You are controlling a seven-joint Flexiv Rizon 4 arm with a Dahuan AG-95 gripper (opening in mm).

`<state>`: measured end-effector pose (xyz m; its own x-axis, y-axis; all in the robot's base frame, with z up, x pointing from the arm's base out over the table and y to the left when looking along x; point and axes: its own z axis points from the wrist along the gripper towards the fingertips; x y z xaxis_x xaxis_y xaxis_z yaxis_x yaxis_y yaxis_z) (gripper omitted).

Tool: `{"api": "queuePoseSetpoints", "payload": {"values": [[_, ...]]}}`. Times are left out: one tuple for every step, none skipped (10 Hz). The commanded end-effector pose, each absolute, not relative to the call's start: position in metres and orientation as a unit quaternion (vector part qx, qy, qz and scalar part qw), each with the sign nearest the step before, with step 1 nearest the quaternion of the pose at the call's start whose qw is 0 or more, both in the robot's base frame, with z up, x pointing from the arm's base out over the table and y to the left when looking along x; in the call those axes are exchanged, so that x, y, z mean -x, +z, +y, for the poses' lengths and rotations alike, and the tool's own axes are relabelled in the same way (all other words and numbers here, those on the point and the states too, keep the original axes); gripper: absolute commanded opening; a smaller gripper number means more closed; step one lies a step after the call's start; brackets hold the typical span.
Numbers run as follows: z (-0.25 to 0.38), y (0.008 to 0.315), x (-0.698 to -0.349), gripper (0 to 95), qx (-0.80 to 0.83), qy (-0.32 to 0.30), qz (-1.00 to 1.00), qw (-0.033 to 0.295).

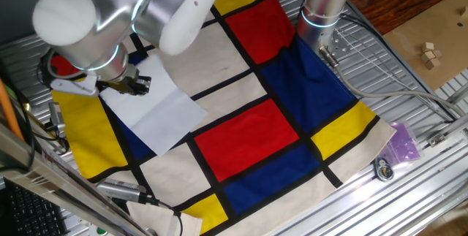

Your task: Flip over and spread out the paper that is laid flat on the table

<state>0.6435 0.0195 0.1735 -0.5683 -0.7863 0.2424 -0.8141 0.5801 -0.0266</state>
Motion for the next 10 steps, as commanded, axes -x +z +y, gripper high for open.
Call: {"api": "queuePoseSetpoints", "payload": {"values": [[0.020,0.174,-0.644,38.0,-0.440,0.066,-0.890,0.103],[0.020,0.174,-0.644,0.0,-0.414,0.058,-0.903,0.096],[0.021,0.174,-0.644,0.0,-0.394,0.029,-0.914,0.088],[0.021,0.175,-0.644,0.0,-0.382,0.011,-0.920,0.087],[0.026,0.177,-0.641,0.0,-0.363,-0.007,-0.928,0.080],[0.039,0.178,-0.636,0.0,-0.337,-0.011,-0.938,0.078],[0.064,0.181,-0.626,0.0,-0.302,-0.010,-0.950,0.078],[0.084,0.183,-0.618,0.0,-0.279,-0.007,-0.957,0.078],[0.113,0.186,-0.604,0.0,-0.247,-0.010,-0.966,0.076],[0.139,0.188,-0.590,0.0,-0.229,-0.007,-0.971,0.075]]}}
